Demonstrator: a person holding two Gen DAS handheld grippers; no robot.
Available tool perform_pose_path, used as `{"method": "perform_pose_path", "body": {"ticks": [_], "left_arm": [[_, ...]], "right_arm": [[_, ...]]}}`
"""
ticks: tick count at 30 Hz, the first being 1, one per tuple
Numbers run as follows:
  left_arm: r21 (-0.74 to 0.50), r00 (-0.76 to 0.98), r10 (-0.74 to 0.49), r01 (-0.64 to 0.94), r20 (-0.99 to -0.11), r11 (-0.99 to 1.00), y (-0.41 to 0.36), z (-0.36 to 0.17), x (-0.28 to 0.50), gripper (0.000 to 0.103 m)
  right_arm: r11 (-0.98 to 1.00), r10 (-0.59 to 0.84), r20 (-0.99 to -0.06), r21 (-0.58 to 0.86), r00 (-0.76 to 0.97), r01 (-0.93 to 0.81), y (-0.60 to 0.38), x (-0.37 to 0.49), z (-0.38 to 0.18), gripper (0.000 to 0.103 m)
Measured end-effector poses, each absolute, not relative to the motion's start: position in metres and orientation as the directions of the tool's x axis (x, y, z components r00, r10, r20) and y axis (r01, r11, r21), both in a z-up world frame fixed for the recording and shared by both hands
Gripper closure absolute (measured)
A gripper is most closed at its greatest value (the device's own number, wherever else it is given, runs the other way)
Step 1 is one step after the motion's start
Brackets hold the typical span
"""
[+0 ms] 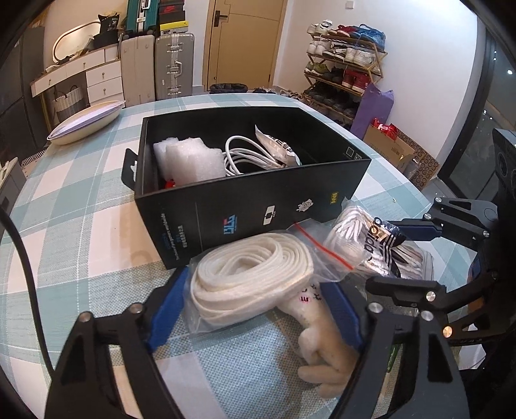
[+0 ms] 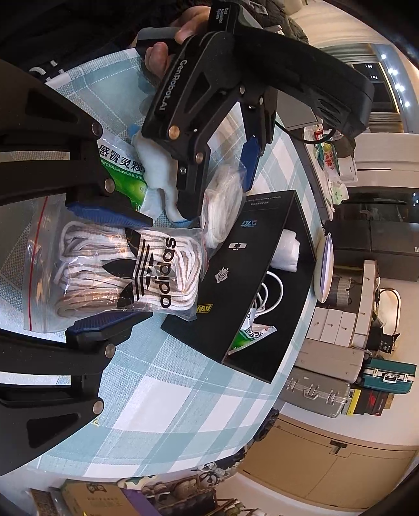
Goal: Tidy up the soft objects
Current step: 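Grasp the adidas lace bag with the right gripper while the left gripper grasps the white rope bag, then carry the rope bag and adidas lace bag over the black box with both grippers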
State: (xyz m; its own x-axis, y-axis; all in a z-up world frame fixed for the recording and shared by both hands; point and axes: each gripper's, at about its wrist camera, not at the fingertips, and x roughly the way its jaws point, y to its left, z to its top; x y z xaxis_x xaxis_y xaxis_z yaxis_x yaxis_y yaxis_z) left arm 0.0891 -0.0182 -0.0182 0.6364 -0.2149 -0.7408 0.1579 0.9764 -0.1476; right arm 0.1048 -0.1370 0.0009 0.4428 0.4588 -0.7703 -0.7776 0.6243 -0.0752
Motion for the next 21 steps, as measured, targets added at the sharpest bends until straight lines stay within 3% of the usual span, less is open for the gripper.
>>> {"method": "perform_pose_path", "body": {"ticks": [9,11,15,16,21], "left_arm": [[-0.155,0.649,-0.232,0.175,-0.724,0.972,-0.016,-0.015,0.085,0.050],[-0.161,0.653,-0.245,0.187,-0.716,0.969,-0.016,-0.014,0.084,0.061],[-0.144,0.668,-0.247,0.207,-0.702,0.968,-0.019,-0.010,0.080,0.070],[-0.139,0.671,-0.246,0.210,-0.699,0.968,-0.020,-0.009,0.080,0.076],[-0.125,0.689,-0.242,0.217,-0.683,0.968,-0.019,-0.003,0.077,0.078]], "right_arm": [[0.627,0.459,-0.769,-0.076,0.446,-0.775,-0.137,0.105,0.001,0.055],[0.628,0.459,-0.767,-0.077,0.448,-0.774,-0.137,0.106,0.001,0.055],[0.626,0.467,-0.760,-0.077,0.452,-0.776,-0.138,0.105,0.004,0.055],[0.625,0.469,-0.758,-0.078,0.454,-0.777,-0.138,0.105,0.004,0.055],[0.625,0.479,-0.747,-0.079,0.461,-0.777,-0.141,0.103,0.008,0.055]]}}
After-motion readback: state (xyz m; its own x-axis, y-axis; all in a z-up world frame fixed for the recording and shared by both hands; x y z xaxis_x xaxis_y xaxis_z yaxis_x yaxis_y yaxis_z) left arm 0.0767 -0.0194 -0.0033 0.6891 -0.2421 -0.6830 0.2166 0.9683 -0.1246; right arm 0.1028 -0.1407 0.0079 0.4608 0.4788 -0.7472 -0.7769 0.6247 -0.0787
